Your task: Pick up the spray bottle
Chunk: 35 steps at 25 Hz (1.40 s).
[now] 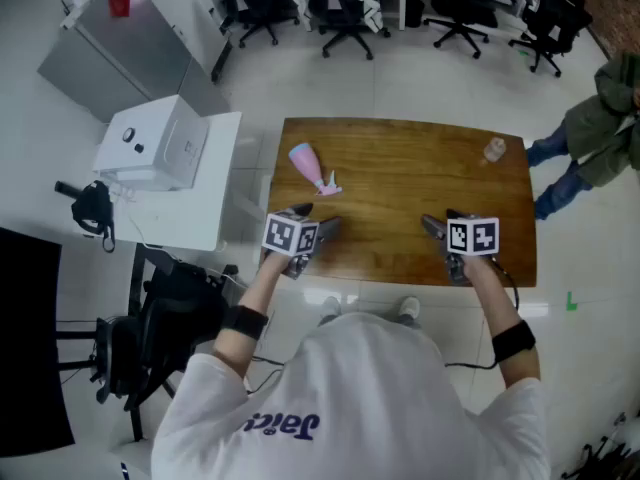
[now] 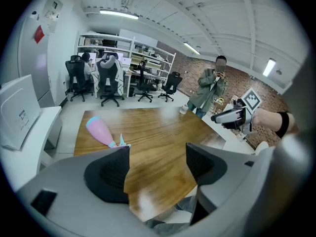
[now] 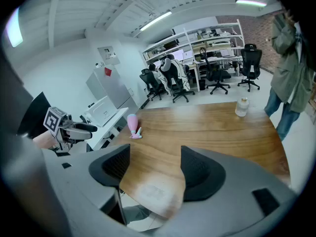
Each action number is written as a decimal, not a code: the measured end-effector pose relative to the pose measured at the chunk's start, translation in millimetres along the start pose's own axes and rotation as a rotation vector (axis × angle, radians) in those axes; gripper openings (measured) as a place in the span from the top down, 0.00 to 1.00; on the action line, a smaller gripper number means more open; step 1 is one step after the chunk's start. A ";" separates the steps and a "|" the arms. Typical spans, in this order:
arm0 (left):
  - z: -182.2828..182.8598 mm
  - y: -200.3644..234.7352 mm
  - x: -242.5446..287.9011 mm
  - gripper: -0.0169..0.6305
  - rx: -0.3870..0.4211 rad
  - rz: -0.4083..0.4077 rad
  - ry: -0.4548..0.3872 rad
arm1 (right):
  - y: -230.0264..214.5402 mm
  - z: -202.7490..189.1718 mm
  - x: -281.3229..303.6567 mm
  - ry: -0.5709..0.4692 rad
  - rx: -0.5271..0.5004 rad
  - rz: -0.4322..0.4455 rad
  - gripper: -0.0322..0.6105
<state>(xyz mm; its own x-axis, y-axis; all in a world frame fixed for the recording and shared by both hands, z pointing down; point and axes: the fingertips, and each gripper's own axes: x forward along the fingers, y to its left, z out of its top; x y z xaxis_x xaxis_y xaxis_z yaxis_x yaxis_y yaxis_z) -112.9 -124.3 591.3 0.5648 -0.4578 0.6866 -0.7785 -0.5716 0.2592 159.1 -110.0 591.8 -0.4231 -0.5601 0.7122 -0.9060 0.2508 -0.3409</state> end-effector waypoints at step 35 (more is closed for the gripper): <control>32.6 154.2 88.2 0.37 0.908 0.023 0.324 | 82.0 9.9 45.0 -0.029 0.033 0.161 0.44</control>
<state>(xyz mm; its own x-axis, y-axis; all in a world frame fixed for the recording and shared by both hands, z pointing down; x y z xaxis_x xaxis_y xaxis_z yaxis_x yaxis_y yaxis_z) -174.2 -275.1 669.6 0.3434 -0.3431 0.8743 -0.2027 -0.9360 -0.2877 65.9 -122.5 589.8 -0.5616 -0.5371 0.6294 -0.8256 0.3135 -0.4692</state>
